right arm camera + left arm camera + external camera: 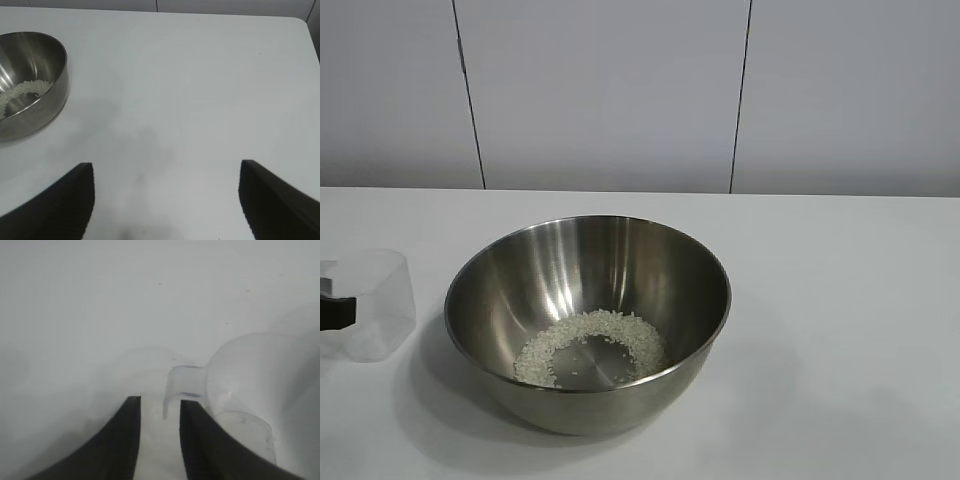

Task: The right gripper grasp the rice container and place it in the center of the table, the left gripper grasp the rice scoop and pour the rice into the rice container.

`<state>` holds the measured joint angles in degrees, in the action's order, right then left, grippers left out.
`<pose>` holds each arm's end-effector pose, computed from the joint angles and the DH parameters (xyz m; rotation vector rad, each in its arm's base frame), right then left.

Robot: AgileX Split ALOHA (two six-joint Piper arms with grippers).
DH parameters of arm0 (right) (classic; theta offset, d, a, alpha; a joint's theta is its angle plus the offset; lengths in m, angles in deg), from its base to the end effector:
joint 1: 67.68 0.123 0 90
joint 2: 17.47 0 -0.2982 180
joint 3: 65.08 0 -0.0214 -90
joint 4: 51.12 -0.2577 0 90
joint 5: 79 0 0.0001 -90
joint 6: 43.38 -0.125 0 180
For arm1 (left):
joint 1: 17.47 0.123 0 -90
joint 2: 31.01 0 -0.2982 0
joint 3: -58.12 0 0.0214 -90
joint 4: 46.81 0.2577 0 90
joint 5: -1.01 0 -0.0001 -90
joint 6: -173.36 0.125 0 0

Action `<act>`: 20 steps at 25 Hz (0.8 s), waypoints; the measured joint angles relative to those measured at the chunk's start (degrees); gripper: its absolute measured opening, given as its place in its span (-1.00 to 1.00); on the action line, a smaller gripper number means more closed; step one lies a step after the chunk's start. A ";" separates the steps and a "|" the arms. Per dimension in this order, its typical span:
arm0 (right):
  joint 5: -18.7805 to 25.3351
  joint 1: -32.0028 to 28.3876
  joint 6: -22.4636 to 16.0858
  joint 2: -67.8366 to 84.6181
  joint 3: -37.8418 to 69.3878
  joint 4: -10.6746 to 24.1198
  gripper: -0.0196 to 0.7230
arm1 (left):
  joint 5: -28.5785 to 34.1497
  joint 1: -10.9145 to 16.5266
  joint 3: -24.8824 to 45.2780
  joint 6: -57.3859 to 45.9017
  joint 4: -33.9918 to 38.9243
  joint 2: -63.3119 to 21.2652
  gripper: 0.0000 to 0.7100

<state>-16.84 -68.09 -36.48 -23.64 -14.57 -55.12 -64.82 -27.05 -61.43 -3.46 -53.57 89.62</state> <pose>0.0165 0.0076 0.2543 -0.1213 2.0685 0.0057 0.2790 -0.0335 0.0681 0.1067 2.0085 0.0062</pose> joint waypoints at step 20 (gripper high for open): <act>0.00 0.00 0.00 0.00 0.00 -0.04 0.52 | 13.11 0.08 5.75 0.16 -5.59 -20.17 -0.08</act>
<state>-16.84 -68.09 -36.48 -23.64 -14.57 -55.16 -51.72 -26.97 -55.68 -3.30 -59.16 69.45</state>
